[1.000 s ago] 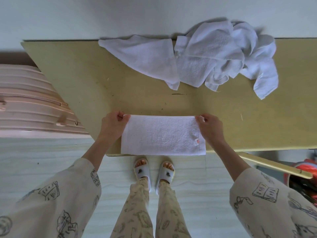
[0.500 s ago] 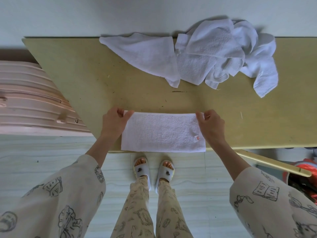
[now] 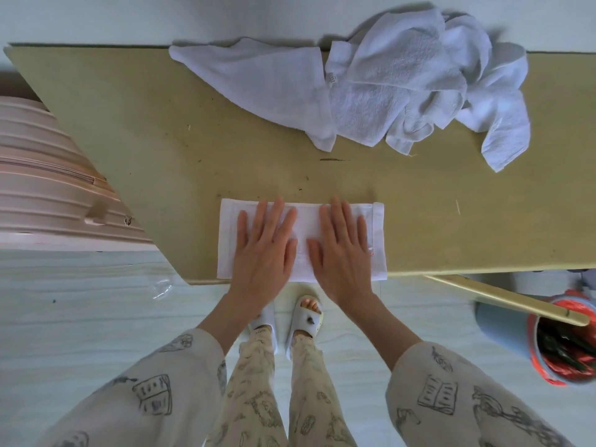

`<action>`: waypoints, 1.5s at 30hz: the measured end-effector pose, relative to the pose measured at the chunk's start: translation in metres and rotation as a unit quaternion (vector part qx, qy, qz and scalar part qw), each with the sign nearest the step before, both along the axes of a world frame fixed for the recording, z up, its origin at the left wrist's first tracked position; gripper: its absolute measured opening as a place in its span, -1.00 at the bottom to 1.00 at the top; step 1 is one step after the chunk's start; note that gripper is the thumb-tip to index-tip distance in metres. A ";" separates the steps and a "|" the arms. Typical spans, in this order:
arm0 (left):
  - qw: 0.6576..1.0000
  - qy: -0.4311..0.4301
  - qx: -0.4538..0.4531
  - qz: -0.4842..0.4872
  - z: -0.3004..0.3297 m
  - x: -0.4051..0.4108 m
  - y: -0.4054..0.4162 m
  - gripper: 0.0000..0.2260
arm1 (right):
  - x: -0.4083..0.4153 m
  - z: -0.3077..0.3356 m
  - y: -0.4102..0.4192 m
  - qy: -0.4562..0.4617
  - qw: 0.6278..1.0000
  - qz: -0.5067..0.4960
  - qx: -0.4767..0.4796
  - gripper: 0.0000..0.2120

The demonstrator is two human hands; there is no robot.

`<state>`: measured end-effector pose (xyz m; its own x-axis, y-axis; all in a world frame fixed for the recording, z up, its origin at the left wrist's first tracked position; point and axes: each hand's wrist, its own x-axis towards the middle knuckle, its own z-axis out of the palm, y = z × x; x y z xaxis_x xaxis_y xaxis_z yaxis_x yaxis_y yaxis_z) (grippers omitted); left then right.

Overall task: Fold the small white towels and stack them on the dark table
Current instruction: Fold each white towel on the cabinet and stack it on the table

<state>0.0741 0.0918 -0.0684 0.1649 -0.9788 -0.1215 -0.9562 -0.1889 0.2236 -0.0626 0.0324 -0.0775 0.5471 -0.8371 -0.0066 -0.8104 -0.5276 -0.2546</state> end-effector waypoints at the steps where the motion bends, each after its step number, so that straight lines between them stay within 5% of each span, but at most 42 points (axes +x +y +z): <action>1: 1.000 -0.017 0.006 -0.005 -0.006 0.004 0.000 -0.57 | -0.004 -0.005 -0.003 0.019 1.000 -0.001 -0.006 -0.48; 22: 0.997 -0.073 -0.016 0.018 -0.016 0.054 -0.032 -0.51 | -0.026 -0.004 -0.049 0.107 0.994 0.030 -0.018 -0.39; 27: 0.993 -0.030 -0.005 0.111 -0.008 0.081 -0.023 -0.48 | -0.027 0.006 -0.049 0.117 0.993 0.030 -0.001 -0.35; 32: 0.961 -0.008 -0.063 0.269 0.014 0.068 0.007 -0.61 | 0.015 0.015 -0.026 0.060 0.996 0.067 -0.008 -0.45; 36: 0.926 0.064 0.000 0.373 0.025 0.038 0.008 -0.60 | 0.037 0.004 -0.015 0.073 0.993 0.094 -0.006 -0.46; 45: 0.874 0.206 0.072 0.434 0.043 0.038 -0.017 -0.68 | 0.034 -0.003 -0.013 0.074 0.993 0.092 0.011 -0.44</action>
<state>0.1119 0.0748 -0.0254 0.7510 -0.4771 -0.4565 -0.2837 -0.8574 0.4294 -0.0281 0.0195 -0.0802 0.6817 -0.7225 -0.1155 -0.7308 -0.6650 -0.1537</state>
